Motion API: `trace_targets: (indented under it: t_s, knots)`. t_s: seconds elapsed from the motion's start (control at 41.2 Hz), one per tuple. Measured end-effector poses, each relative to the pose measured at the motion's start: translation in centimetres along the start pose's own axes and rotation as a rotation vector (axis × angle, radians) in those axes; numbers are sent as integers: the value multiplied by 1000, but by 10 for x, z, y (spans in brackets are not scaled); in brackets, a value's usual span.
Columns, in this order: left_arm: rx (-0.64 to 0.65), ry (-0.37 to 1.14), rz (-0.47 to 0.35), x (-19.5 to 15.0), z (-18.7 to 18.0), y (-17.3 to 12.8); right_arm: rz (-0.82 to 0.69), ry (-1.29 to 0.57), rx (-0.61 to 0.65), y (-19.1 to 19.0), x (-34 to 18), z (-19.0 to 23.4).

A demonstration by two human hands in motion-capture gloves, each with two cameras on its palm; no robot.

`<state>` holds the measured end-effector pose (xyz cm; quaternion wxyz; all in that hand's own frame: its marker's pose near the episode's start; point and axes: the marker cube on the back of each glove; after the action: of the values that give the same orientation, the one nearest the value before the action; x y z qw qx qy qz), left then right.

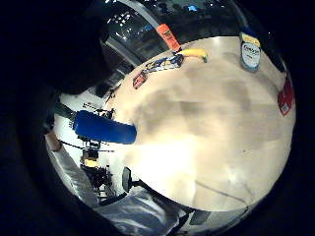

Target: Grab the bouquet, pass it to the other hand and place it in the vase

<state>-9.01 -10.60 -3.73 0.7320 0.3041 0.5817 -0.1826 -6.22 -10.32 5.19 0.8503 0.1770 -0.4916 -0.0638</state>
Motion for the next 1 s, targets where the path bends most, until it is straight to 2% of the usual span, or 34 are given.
trace_targets:
  t_s: [0.121, 0.218, 0.291, 0.388, 0.534, 0.631, 0.777, 0.874, 0.995]
  knots:
    - [-426, -157, -135, -86, 0, 39, 28, 11, 2, 1, 15, -5]
    - [-581, -189, -185, -137, -13, 68, 40, -13, -70, 13, 16, -9]
    - [-604, -181, -179, -157, -23, 82, -18, -101, -171, 32, -1, -14]
    - [-589, -182, -153, -167, -30, 88, -1, 49, -26, 23, 12, -10]
    - [-582, -205, -112, -164, -34, 91, -143, -65, -88, 23, 26, -1]
    - [-587, -209, -128, -168, -35, 96, 5, 95, -17, 23, 50, 2]
    - [-579, -154, -153, -174, -37, 99, 145, 69, -68, 45, 75, 11]
    - [-563, -73, -173, -175, -33, 91, 120, 146, -33, 51, 104, 16]
    - [-586, -129, -165, -166, -28, 86, 146, 160, 40, 67, 127, 25]
